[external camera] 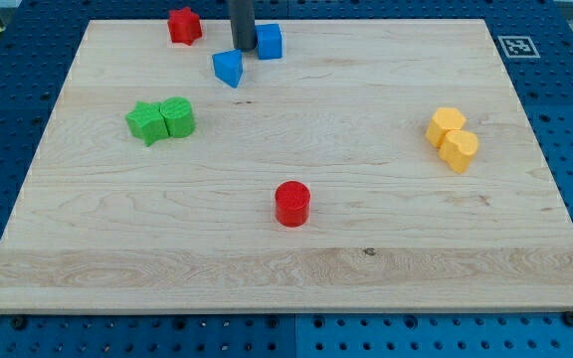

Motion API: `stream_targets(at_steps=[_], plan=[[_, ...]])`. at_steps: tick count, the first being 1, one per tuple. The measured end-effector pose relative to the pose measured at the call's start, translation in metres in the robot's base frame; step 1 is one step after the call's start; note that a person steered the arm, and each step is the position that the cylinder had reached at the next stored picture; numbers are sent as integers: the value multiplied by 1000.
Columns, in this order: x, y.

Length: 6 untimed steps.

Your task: Slide the red star left a bit

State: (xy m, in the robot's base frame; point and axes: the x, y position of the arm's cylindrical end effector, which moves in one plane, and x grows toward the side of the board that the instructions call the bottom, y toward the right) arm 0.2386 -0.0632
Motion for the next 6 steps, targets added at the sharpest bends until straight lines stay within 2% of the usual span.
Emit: stream_targets(at_steps=[2, 5, 6], plan=[[-38, -19], [-39, -101], [-45, -108]])
